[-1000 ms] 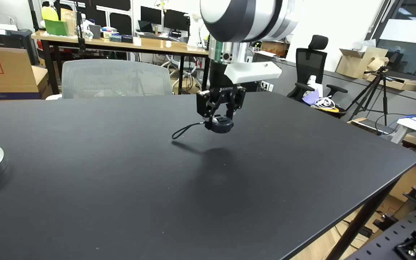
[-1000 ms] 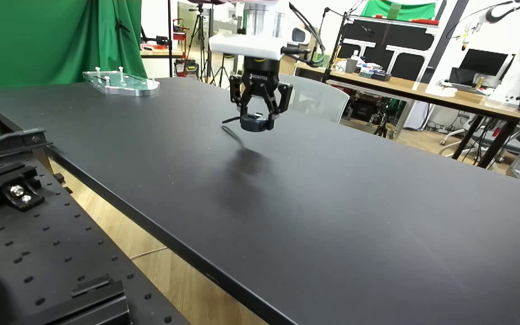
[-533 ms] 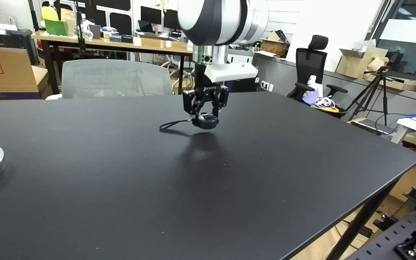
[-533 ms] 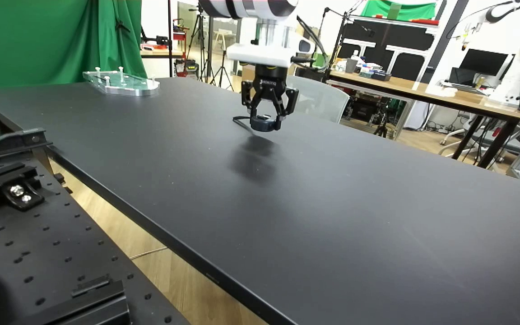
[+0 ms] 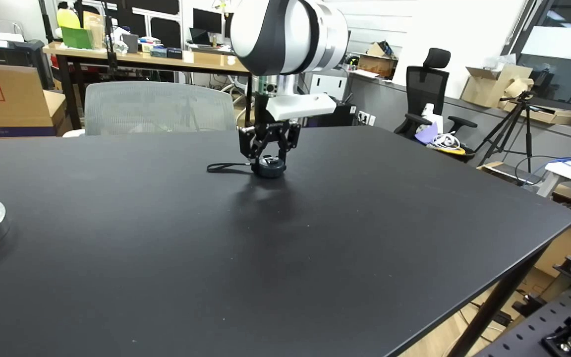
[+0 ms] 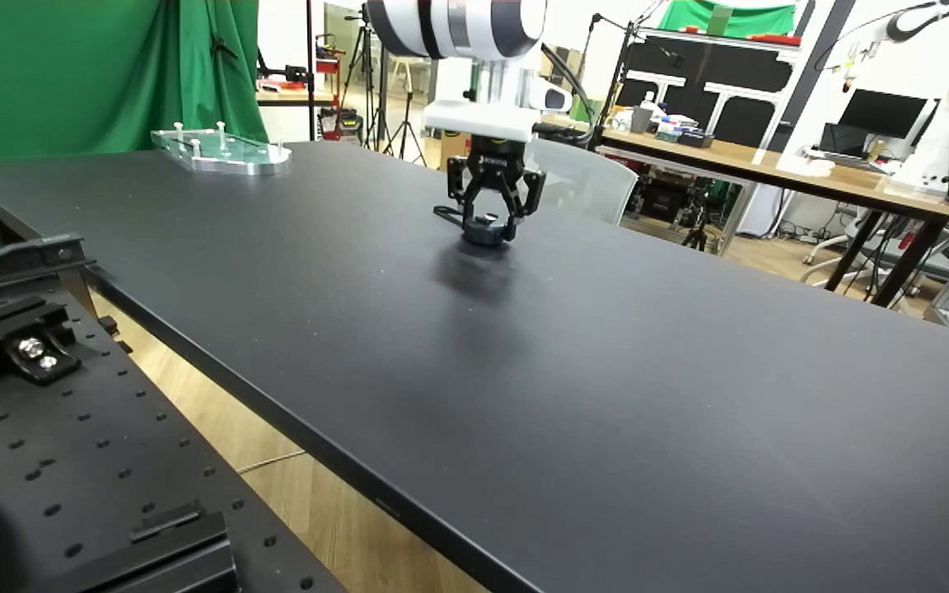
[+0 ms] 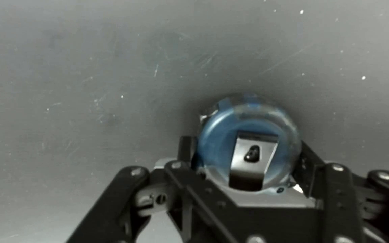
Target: Move the measuring tape backwards
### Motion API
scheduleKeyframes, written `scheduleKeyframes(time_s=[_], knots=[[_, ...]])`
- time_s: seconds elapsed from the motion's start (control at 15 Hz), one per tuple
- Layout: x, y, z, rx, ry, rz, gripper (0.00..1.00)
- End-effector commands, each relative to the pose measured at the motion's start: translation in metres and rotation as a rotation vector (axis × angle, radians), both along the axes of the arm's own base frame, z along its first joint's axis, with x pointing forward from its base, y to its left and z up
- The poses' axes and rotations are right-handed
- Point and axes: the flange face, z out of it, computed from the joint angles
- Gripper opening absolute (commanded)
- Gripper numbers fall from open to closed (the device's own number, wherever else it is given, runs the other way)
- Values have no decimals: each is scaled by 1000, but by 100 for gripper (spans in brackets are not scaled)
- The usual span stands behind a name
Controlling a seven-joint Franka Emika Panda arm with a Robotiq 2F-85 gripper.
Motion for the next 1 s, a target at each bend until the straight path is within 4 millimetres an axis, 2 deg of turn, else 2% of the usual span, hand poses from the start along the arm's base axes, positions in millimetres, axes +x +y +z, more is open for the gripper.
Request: scheduleKeyframes(time_s=[0.0,0.33,0.73,0.93], knots=[[1,8,9,24,-14,-2,99],[-20,22,33,52,-4,14,100],[-62,37,86,22,-40,37,100],[-83,41,107,18,-47,53,100]])
